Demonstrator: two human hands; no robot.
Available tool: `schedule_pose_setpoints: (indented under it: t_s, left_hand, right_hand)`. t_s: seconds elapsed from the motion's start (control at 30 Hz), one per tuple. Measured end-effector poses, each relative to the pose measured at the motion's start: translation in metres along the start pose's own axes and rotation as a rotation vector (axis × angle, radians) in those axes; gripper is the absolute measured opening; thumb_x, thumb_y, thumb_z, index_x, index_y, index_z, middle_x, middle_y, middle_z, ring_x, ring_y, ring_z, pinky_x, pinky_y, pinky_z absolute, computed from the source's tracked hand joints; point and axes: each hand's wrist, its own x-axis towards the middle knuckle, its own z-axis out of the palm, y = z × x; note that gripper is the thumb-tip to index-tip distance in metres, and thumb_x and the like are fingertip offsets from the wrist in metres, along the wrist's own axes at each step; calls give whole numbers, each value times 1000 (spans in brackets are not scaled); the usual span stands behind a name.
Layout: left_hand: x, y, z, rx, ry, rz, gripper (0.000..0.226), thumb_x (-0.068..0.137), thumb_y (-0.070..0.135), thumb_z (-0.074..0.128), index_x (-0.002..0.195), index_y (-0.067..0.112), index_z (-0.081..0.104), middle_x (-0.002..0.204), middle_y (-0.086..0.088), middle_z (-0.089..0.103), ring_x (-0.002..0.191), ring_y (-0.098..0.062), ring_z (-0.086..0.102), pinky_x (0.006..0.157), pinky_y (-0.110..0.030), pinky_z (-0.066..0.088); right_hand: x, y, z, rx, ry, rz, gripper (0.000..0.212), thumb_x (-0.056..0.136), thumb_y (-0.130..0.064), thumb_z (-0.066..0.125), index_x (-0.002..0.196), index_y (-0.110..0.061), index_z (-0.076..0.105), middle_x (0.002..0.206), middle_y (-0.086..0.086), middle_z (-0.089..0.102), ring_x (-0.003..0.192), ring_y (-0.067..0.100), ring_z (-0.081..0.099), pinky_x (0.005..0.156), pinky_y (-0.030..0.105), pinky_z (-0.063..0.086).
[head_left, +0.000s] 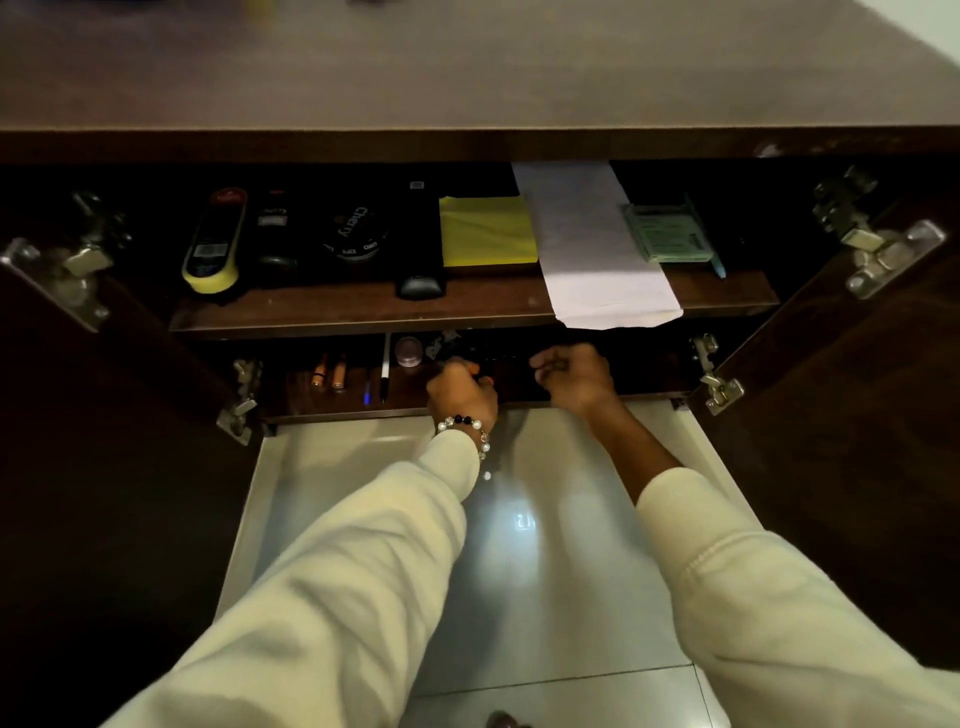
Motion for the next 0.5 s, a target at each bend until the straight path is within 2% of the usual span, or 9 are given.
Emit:
schedule_pose_setpoints:
  t_s: [0.07, 0.13, 0.2, 0.3, 0.4, 0.5]
  left_hand:
    - [-8, 3, -13, 5, -15, 42, 11, 85, 7, 61, 84, 18, 60, 83, -5, 63, 76, -35, 69, 73, -43, 59]
    - [-15, 8, -27, 28, -5, 90, 10, 85, 8, 60, 90, 16, 64, 87, -5, 65, 77, -35, 69, 73, -43, 58]
    - [-26, 18, -47, 49, 66, 182, 14, 86, 10, 59, 96, 14, 67, 96, -5, 64, 82, -35, 67, 76, -40, 57]
    - [-46, 39, -81, 100, 209, 494, 16, 86, 11, 57, 98, 12, 67, 96, -9, 67, 87, -29, 64, 77, -33, 51]
    - [-68, 65, -119, 15, 273, 779, 14, 85, 11, 57, 95, 9, 66, 90, -5, 65, 72, -19, 59, 65, -29, 47]
    - [-78, 86, -149, 5, 291, 907, 14, 86, 7, 58, 98, 7, 64, 88, -4, 64, 69, -16, 56, 62, -27, 47]
  right_hand:
    - [-23, -13, -6, 56, -25, -18, 29, 86, 10, 48, 74, -11, 65, 68, 1, 60, 57, 9, 53, 52, 12, 45]
    - [-42, -24, -10, 93, -49, -36, 28, 88, 8, 47, 75, -10, 64, 68, 3, 61, 49, 6, 55, 38, 10, 38]
    - [-62, -41, -18, 128, -81, -72, 28, 90, 4, 50, 74, -15, 63, 71, 4, 64, 46, 2, 56, 39, 12, 40]
    - [-89, -74, -33, 127, -98, -162, 24, 91, -3, 54, 77, -19, 65, 77, 7, 68, 54, 11, 58, 43, 17, 42]
    - [-117, -120, -55, 171, -128, -269, 13, 92, -7, 57, 87, -12, 67, 79, 8, 69, 56, 14, 57, 42, 17, 39]
    - [-140, -165, -73, 196, -170, -361, 10, 91, -8, 58, 91, -10, 68, 79, 8, 71, 57, 14, 60, 43, 23, 36]
